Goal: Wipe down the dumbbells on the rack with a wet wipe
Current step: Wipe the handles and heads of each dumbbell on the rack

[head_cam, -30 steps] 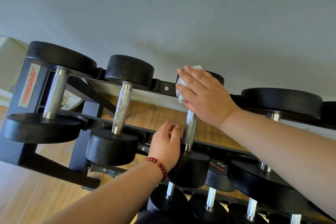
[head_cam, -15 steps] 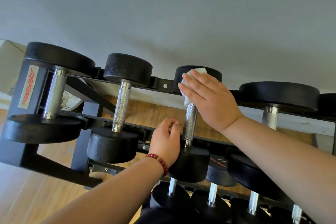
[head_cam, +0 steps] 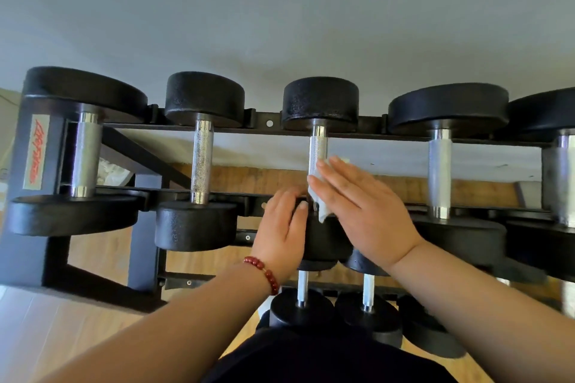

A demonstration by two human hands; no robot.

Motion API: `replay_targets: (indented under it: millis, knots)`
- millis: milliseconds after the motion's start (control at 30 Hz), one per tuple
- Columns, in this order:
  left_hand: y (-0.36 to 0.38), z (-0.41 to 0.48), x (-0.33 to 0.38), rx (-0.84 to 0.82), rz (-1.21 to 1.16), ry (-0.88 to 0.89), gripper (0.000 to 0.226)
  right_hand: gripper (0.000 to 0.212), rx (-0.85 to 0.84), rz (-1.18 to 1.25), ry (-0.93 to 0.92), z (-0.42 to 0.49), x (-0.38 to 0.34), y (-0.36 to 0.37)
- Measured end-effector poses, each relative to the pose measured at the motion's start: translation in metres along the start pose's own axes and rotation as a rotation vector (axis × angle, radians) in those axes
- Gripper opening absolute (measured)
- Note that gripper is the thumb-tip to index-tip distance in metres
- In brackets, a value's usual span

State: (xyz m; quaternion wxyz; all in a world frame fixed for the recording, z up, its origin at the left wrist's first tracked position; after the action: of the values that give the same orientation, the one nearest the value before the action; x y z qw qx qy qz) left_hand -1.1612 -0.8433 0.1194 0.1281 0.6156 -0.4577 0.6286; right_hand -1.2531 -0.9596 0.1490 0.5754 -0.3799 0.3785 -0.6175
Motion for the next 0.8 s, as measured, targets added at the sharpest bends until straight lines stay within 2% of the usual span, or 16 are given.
replay_targets:
  millis: [133, 267, 367, 533, 600, 667, 800]
  knots:
    - [-0.004, -0.017, -0.010, -0.095, 0.100, 0.066, 0.034, 0.049, -0.080, 0.114, 0.077, -0.039, -0.039, 0.015]
    - [-0.014, -0.021, -0.021, -0.197, 0.244, 0.121, 0.042, 0.057, -0.145, 0.098, 0.128, -0.061, -0.059, 0.019]
    - [-0.020, -0.023, -0.020, -0.238, 0.203, 0.122, 0.043, 0.076, -0.181, 0.088, 0.135, -0.064, -0.063, 0.015]
    - [-0.024, -0.025, -0.020, -0.294, 0.185, 0.145, 0.045, 0.097, -0.152, 0.092, 0.411, -0.056, -0.090, 0.017]
    - [-0.024, -0.023, -0.021, -0.333, 0.215, 0.143, 0.048, 0.102, -0.200, 0.092, 0.388, -0.064, -0.102, 0.021]
    - [-0.024, -0.023, -0.021, -0.357, 0.239, 0.146, 0.050, 0.101, -0.199, 0.079, 0.342, -0.060, -0.096, 0.019]
    - [-0.025, -0.023, -0.022, -0.355, 0.270, 0.162, 0.050, 0.087, -0.153, 0.146, 0.486, -0.042, -0.089, 0.012]
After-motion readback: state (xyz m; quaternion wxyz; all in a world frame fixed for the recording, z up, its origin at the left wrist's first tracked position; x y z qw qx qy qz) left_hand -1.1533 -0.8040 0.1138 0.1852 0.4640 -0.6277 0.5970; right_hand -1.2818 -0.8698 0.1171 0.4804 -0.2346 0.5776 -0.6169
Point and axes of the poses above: each hand's wrist, its own z-axis towards the middle knuckle, its own y-axis out of the palm, x = y × z, the point moved 3 cm from there along z, towards the middle knuckle, and after that the axes turned 3 degrees about -y, right-handed, at the moved point
